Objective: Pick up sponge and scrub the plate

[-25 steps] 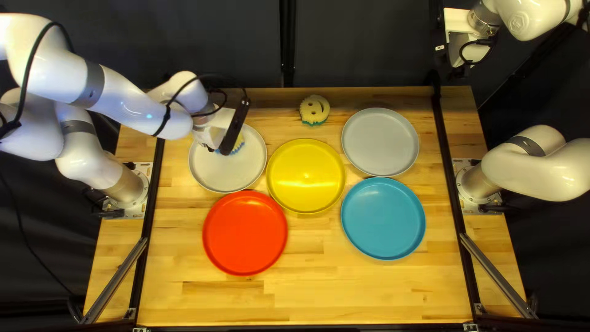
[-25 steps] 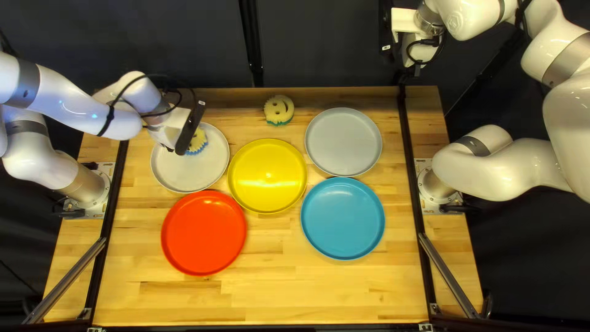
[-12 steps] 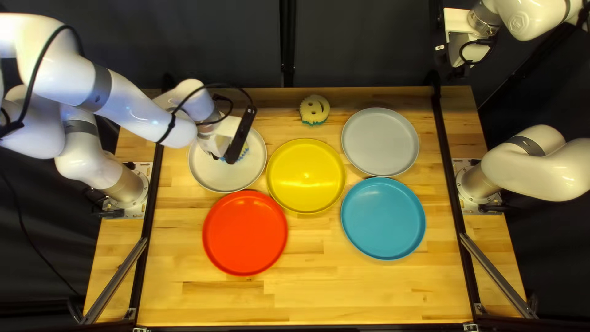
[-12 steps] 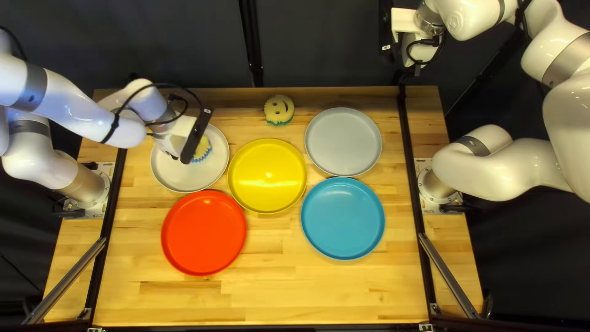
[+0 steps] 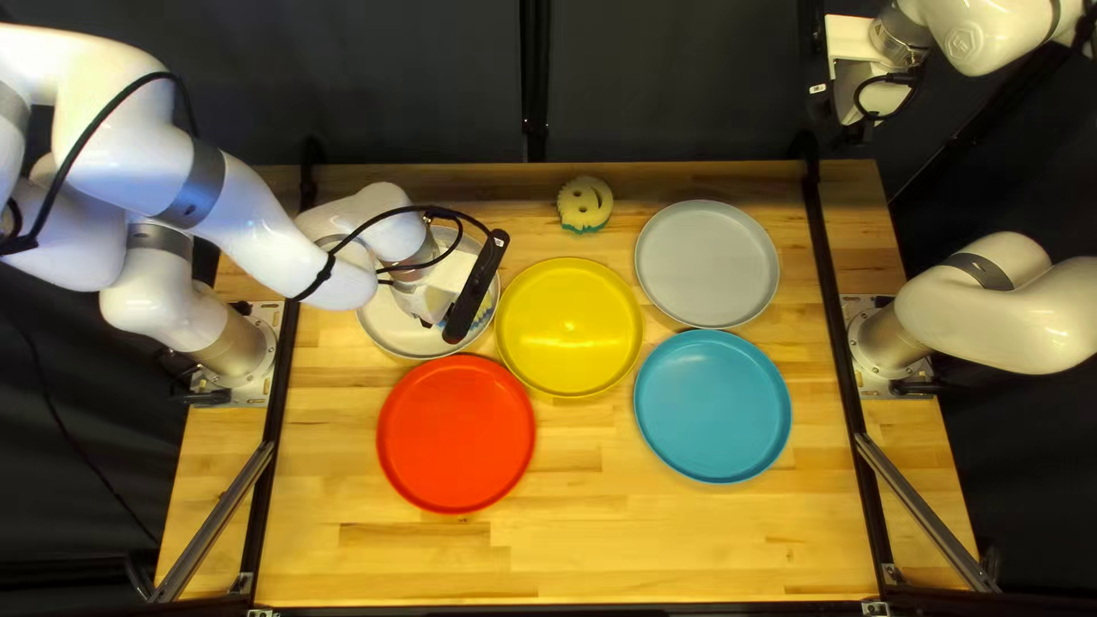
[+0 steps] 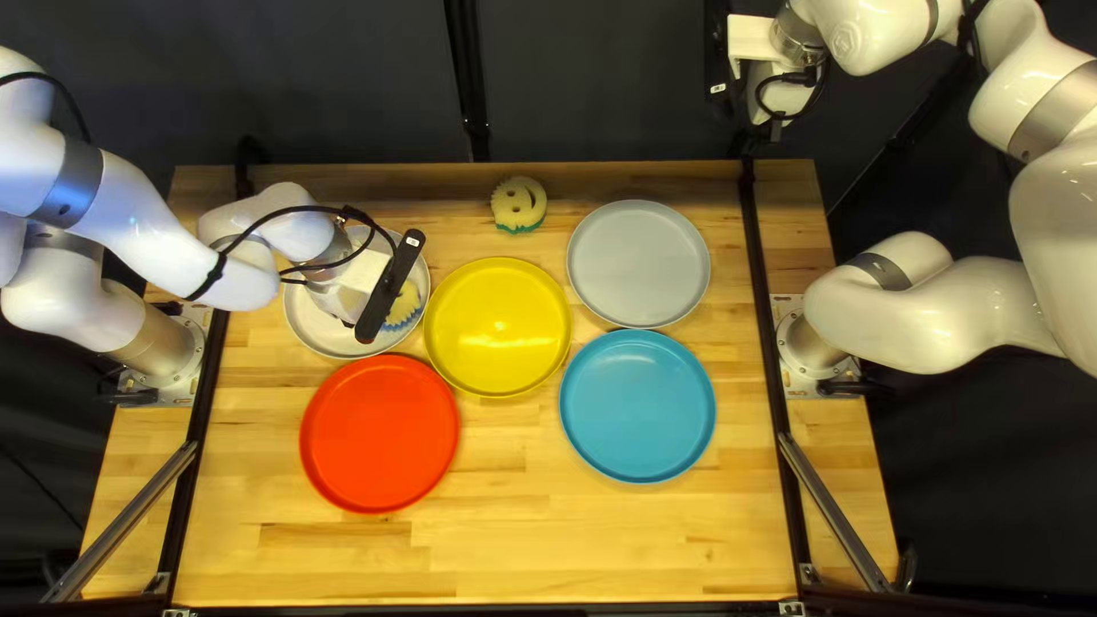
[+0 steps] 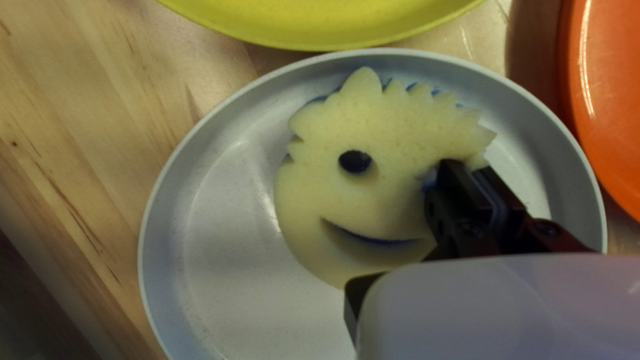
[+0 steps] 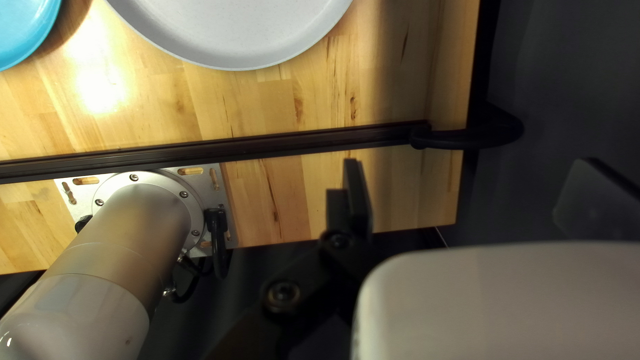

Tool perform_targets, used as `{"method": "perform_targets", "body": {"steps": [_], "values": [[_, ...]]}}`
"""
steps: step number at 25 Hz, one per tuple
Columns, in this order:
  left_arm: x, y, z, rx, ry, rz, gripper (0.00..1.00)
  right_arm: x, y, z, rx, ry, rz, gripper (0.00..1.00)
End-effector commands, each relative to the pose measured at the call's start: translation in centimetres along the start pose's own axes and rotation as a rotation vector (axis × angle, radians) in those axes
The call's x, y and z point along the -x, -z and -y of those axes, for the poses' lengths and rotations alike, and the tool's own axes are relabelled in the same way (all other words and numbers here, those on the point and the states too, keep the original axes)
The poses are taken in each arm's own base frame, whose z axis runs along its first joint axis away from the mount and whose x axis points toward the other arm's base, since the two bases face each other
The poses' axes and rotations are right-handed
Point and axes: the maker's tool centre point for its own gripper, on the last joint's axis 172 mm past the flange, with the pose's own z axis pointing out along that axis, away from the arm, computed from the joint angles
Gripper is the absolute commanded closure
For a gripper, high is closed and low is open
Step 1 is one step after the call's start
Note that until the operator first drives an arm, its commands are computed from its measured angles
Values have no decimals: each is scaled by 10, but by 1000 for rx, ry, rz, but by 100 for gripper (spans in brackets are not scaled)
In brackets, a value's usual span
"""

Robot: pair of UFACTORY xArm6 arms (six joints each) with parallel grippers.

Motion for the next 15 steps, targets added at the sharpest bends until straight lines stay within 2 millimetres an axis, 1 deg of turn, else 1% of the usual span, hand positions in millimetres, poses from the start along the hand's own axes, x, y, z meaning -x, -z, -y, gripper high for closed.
{"method": "perform_targets", "body": {"steps": [1, 2, 3, 6, 8, 12, 15], "values": [[44, 2, 10, 17, 46, 13, 100, 0, 0, 0, 0, 0, 0, 0], [49, 2, 11, 20, 52, 15, 100, 0, 0, 0, 0, 0, 0, 0], [60, 1, 13, 26, 65, 19, 100, 0, 0, 0, 0, 0, 0, 0], [69, 0, 14, 36, 86, 24, 100, 0, 0, 0, 0, 0, 0, 0], [71, -1, 12, 41, 93, 25, 100, 0, 0, 0, 0, 0, 0, 0], [61, -1, 0, 43, 91, 25, 100, 0, 0, 0, 0, 0, 0, 0], [51, -1, -16, 44, 81, 24, 100, 0, 0, 0, 0, 0, 0, 0]]}}
